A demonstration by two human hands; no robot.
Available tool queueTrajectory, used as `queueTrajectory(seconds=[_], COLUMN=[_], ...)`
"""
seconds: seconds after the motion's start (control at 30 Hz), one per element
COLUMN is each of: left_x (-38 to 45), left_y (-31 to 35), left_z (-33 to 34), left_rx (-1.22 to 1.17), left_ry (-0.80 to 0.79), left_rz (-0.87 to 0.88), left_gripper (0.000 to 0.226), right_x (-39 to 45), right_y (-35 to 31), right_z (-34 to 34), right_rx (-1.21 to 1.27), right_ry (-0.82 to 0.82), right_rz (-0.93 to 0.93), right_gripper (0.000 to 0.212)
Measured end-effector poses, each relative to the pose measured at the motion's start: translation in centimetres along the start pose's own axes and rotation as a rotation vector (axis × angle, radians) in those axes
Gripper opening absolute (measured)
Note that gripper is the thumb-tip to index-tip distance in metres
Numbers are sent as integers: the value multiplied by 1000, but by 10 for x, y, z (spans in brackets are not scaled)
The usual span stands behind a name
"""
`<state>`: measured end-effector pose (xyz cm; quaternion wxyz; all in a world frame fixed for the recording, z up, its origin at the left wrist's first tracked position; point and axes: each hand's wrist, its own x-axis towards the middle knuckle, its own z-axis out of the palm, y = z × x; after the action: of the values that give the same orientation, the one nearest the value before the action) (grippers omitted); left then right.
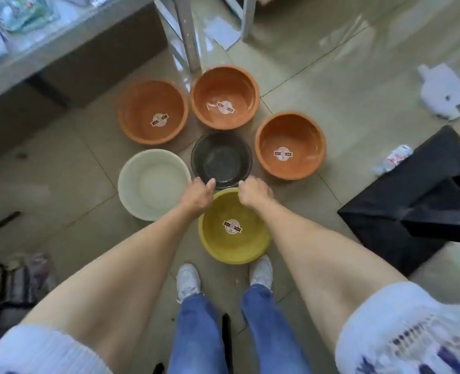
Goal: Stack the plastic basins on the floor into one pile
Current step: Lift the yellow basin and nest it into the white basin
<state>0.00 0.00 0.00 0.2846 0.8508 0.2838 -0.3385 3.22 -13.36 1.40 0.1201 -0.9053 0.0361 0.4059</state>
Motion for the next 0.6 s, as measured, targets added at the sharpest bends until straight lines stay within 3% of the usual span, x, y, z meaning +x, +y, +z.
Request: queueTrajectory(seconds=[0.33, 0.6], left_x=[117, 174], left_y=[-77, -129], left_z=[129, 205], left_rx=[95, -15], left_ry=[-80, -119], left_rz=[-71, -317], left_gripper=[59, 57], right_x=[127, 177], right_y=[72, 134], right_z=[128, 195], right_rx=[241, 336], right_ry=[53, 12], right_rz=[331, 539], right_gripper=[45, 47])
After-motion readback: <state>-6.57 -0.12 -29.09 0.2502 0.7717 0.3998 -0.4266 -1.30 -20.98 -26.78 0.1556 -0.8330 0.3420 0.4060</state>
